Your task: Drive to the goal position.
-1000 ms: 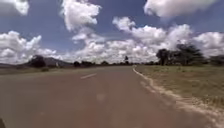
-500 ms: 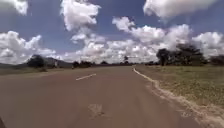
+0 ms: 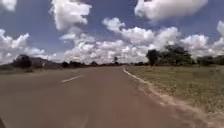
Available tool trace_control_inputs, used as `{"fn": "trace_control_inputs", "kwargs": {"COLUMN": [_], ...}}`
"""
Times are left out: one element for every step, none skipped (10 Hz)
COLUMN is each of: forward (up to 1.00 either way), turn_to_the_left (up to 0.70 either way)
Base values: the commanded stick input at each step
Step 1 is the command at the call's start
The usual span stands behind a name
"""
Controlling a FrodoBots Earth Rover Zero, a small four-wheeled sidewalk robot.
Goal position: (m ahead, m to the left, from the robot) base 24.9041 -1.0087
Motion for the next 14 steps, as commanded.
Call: {"fn": "trace_control_inputs", "kwargs": {"forward": [1.00, 1.00, 1.00, 1.00, 1.00, 1.00, 1.00, 1.00, 1.00, 1.00, 1.00, 1.00, 1.00, 1.00], "turn_to_the_left": [0.00, 0.00, 0.00, 0.00, 0.00, 0.00, 0.00, 0.00, 0.00, 0.00, 0.00, 0.00, 0.00, 0.00]}}
